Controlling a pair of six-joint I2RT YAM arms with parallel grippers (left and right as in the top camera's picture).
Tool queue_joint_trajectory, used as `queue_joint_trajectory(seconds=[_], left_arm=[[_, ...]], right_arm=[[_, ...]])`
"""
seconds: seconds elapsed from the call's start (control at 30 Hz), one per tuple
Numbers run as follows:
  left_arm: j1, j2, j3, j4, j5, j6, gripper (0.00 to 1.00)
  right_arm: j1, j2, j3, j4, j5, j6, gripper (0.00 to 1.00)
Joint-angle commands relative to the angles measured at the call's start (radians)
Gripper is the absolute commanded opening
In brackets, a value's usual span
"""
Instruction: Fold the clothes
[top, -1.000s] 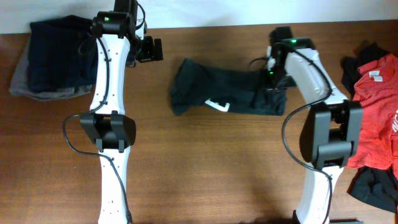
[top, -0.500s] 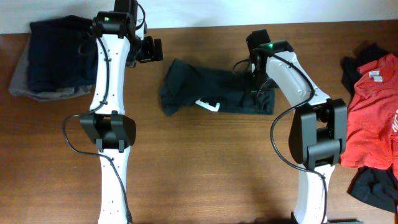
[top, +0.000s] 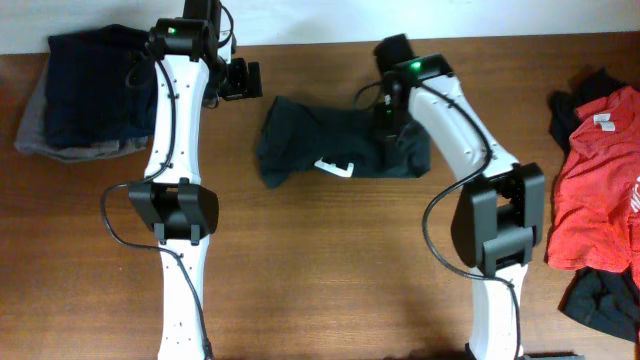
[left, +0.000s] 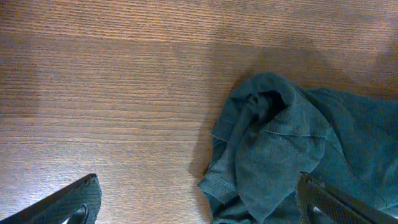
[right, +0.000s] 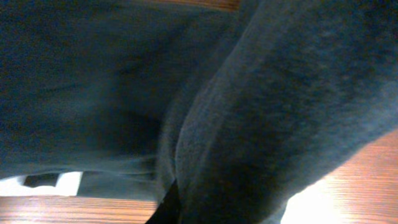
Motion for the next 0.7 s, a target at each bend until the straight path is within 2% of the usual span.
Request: queue_joint_trajectory(seconds=[0.0,0.07,0.13,0.17,0.3,0.53,0.57,0.67], left_arm=[[0.005,0.006,0.019,-0.003,0.011,0.016,0.99],[0.005,0.006,0.019,-0.009,0.011,0.016,0.99],[0.005,0.006,0.019,-0.012,0.011,0.016,0.99],[0.005,0.006,0.019,-0.013,0.011,0.016,0.99],[0.005,0.006,0.019,-0.012,0.011,0.016,0.99],[0.005,0.006,0.019,-0.013,0.01,0.016,0.99],[0.005,0.006,0.019,-0.013,0.01,0.016,0.99],[0.006,0.006,0.019,-0.013,0.01,0.016,0.99]], right_arm=[[0.042,0.015,0.003,0.006,0.019,0.029,0.14],[0.054,0.032,0.003,0.006,0.019,0.036,0.19],[0.066,0.051,0.003,0.006,0.006,0.036,0.36],[0.072,0.056,0.003,0.006,-0.011,0.035,0.4],[0.092,0.07,0.003,0.011,-0.076,0.037,0.45],[0.091,0.021,0.101,-0.014,-0.097,0.106,0.47],[0.089,0.009,0.131,-0.026,-0.103,0.106,0.52],[0.068,-0.018,0.245,-0.079,-0.113,0.106,0.79]])
